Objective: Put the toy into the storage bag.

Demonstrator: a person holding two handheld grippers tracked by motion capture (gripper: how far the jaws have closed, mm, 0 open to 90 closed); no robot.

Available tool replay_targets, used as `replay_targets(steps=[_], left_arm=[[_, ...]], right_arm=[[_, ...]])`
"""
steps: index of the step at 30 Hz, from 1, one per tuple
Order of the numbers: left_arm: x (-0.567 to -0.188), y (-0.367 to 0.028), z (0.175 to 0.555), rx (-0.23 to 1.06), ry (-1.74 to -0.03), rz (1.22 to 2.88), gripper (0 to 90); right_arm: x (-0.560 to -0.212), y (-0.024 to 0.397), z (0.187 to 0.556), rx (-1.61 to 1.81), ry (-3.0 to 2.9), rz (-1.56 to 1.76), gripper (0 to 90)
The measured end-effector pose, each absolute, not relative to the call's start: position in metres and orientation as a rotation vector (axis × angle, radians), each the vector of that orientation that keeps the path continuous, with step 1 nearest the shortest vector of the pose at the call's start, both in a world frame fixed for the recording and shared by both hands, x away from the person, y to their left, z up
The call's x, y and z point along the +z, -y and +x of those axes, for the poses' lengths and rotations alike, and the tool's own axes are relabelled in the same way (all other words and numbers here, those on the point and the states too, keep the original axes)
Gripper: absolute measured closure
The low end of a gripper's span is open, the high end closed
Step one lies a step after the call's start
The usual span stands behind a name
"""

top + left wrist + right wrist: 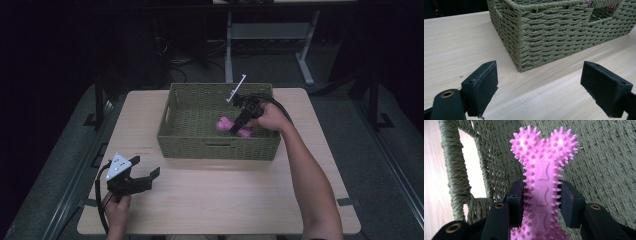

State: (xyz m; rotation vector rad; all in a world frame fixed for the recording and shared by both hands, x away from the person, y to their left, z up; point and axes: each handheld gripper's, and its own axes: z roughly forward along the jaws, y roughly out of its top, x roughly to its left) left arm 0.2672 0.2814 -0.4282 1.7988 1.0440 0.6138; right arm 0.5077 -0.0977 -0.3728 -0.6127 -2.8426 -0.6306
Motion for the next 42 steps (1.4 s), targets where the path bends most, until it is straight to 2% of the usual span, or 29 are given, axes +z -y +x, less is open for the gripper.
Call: replay_targets(steps=[15, 30, 42], left_arm=[[-0.428, -0.282, 0.267, 0.61, -1.044, 1.794, 13.8], [-0.428, -0.281, 0.268, 0.609, -1.044, 1.794, 13.8], [-0.428, -0.282, 0.267, 0.608, -1.042, 1.795, 13.8]], right_arm=[[-0.381, 0.092, 0.51, -0.606, 2.815, -0.627, 57.6], [-0.372, 0.103, 0.502, -0.636, 2.838, -0.665, 48.0], [-0.359, 0.109, 0.493, -0.686, 2.857, -0.677, 46.1]])
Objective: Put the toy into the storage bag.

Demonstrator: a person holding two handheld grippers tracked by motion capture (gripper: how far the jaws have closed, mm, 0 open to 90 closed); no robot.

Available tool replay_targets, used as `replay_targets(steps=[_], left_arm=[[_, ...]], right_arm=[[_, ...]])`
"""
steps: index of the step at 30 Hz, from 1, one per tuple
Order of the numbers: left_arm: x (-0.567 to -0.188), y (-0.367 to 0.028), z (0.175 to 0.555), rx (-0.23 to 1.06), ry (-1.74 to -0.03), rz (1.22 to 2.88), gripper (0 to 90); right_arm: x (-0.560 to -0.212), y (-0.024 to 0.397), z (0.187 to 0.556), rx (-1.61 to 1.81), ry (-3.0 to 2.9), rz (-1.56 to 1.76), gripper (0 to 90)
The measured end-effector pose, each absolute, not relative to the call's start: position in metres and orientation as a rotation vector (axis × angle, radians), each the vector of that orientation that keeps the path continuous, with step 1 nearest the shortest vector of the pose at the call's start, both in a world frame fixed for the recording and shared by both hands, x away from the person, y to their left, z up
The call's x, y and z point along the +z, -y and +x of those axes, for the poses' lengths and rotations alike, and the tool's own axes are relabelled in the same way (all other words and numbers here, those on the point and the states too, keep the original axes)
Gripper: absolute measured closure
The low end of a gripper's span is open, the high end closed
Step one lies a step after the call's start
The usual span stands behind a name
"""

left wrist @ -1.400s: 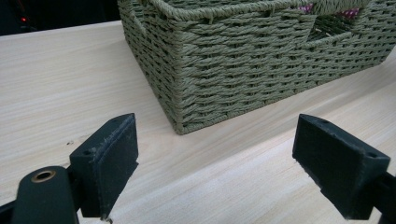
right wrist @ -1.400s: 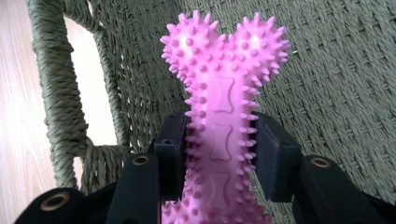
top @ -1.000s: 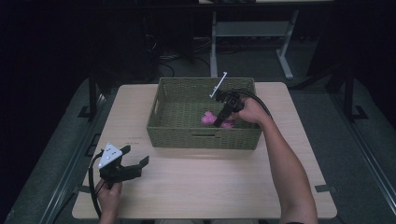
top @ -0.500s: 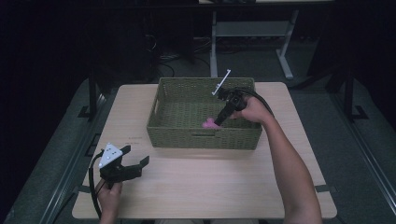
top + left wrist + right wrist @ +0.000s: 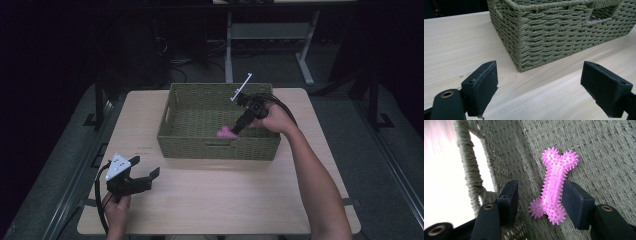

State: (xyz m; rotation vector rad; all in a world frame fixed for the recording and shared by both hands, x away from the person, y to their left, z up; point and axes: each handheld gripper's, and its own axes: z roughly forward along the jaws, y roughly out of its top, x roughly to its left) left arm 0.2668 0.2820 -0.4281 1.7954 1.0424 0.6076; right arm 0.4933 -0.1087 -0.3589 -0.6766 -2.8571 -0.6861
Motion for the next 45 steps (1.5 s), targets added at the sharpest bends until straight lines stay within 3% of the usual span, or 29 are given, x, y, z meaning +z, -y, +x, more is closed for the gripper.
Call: replay_targets(steps=[45], left_arm=[[-0.428, -0.281, 0.267, 0.612, -1.043, 1.802, 13.9]], right_arm=[[-0.309, 0.133, 0.454, -0.802, 2.905, -0.682, 38.3]])
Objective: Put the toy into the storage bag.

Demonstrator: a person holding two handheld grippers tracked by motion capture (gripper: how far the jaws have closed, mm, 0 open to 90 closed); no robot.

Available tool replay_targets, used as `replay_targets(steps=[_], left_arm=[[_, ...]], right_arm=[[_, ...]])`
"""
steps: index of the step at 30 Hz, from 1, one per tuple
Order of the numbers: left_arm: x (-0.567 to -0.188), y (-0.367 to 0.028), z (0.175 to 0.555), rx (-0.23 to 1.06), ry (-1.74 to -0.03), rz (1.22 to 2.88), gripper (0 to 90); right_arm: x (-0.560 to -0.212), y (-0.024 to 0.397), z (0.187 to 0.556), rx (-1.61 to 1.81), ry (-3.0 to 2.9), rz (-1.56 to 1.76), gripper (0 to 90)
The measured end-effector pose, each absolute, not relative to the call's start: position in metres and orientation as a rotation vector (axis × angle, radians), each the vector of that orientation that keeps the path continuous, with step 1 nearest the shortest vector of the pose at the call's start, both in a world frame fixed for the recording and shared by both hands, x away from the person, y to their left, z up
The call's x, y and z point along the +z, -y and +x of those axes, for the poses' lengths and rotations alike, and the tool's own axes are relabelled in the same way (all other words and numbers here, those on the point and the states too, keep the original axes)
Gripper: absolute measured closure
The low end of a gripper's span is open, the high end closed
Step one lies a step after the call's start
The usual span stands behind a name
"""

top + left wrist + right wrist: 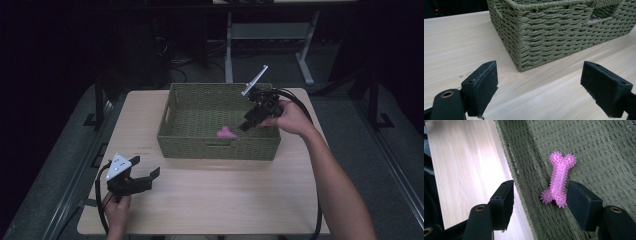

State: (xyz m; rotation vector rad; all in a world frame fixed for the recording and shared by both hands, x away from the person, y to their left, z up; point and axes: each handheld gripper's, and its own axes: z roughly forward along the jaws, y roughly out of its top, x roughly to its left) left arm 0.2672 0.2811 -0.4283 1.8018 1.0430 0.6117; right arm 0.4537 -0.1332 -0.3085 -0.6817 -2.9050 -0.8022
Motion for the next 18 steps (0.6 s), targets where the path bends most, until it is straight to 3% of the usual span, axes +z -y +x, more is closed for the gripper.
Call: replay_targets(steps=[18], left_arm=[[-0.429, -0.281, 0.267, 0.614, -1.042, 1.806, 13.9]], right_arm=[[-0.302, 0.145, 0.427, -0.851, 2.912, -0.66, 37.3]])
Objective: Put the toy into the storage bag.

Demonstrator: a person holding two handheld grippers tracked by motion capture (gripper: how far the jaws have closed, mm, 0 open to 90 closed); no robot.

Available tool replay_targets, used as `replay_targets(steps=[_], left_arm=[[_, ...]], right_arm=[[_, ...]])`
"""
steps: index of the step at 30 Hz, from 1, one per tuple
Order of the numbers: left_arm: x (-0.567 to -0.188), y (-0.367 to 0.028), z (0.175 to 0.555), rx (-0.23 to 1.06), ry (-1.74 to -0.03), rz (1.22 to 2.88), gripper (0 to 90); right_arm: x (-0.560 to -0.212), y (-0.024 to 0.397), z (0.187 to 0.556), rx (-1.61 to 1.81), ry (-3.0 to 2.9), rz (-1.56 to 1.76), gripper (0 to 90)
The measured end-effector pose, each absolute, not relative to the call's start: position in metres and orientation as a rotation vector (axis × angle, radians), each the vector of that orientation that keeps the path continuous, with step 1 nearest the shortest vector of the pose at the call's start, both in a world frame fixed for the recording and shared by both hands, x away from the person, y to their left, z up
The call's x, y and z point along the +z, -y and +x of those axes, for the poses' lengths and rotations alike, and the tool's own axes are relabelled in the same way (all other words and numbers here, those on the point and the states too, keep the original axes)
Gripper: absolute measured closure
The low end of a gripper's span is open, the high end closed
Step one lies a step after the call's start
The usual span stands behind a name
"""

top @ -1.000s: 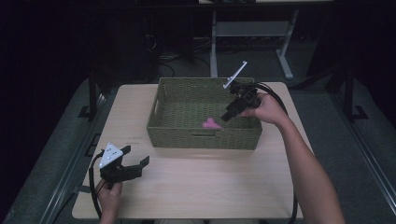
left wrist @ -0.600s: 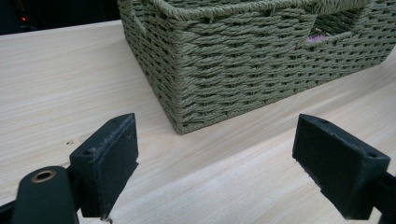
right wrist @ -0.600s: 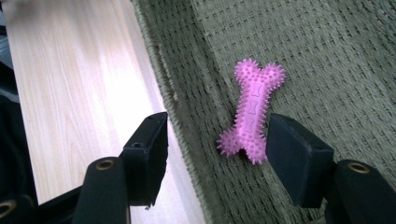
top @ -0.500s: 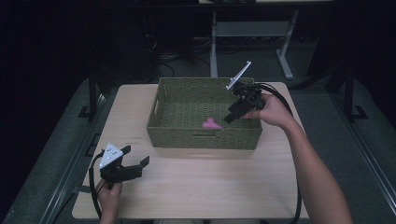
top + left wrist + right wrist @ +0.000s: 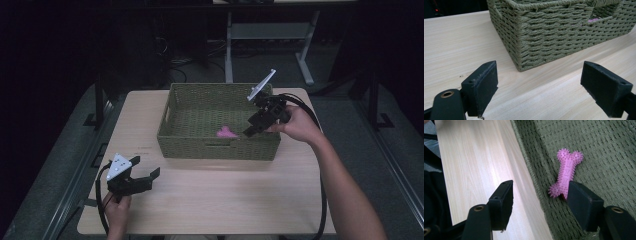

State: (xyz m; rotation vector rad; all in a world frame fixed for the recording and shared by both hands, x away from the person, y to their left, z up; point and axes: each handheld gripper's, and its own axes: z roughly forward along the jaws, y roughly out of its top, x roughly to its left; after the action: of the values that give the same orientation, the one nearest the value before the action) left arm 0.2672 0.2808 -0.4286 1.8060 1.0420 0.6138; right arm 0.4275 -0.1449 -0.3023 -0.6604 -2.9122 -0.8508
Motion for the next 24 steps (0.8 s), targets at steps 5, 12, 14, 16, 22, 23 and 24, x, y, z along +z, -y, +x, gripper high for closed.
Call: replay_targets(steps=[5, 12, 14, 16, 22, 23, 24], left_arm=[[-0.429, -0.281, 0.267, 0.612, -1.045, 1.803, 13.9], [-0.429, -0.282, 0.267, 0.611, -1.048, 1.8, 13.8], [-0.429, -0.282, 0.267, 0.612, -1.048, 1.798, 13.8], [-0.429, -0.281, 0.267, 0.612, -1.046, 1.8, 13.9], [-0.429, -0.282, 0.267, 0.613, -1.048, 1.8, 13.8], [-0.429, -0.282, 0.267, 0.612, -1.047, 1.798, 13.8], [-0.429, -0.282, 0.267, 0.612, -1.047, 1.798, 13.8]], right_arm=[[-0.304, 0.148, 0.421, -0.861, 2.913, -0.66, 37.2], [-0.304, 0.151, 0.414, -0.874, 2.906, -0.661, 36.9], [-0.305, 0.152, 0.412, -0.873, 2.911, -0.656, 36.6], [-0.307, 0.154, 0.409, -0.874, 2.911, -0.658, 36.6], [-0.31, 0.158, 0.401, -0.879, 2.907, -0.666, 36.2], [-0.312, 0.158, 0.4, -0.884, 2.906, -0.662, 36.2], [-0.312, 0.158, 0.4, -0.884, 2.906, -0.662, 36.2]])
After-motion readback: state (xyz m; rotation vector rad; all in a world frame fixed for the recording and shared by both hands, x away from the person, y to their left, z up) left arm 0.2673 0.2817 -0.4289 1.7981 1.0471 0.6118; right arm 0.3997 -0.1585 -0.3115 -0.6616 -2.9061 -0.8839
